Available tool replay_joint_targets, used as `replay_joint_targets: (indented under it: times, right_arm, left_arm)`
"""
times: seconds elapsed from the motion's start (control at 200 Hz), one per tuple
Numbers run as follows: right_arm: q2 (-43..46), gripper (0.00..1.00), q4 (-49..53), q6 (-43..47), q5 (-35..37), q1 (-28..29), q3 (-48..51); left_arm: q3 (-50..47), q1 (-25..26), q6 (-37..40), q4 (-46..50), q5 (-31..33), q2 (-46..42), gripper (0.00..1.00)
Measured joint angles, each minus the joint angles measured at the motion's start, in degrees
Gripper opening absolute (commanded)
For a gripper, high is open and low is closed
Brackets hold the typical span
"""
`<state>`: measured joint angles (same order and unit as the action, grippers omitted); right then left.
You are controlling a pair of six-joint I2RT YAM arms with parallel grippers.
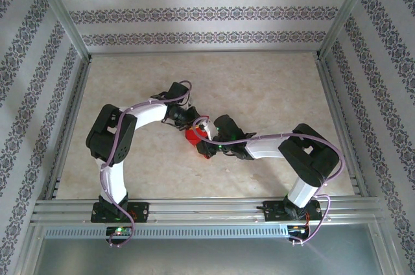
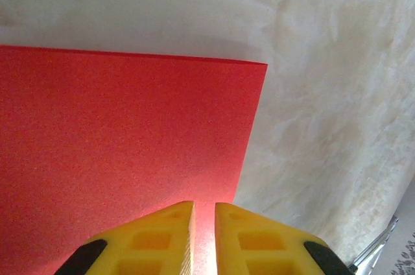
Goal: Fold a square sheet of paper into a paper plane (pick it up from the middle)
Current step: Third fold the triangle at the center of the table.
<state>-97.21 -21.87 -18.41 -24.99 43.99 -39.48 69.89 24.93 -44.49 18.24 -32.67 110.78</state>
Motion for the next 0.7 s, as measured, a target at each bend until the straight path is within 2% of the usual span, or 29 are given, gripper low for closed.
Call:
replay_joint_targets:
  times: [0.7]
  right_arm:
    - [-1.2,0.10,-0.7,-3.9,-0.4,-2.6,0.0]
  left_arm:
    - [5.0,0.6,4.0,8.6,3.9,4.5,0.07]
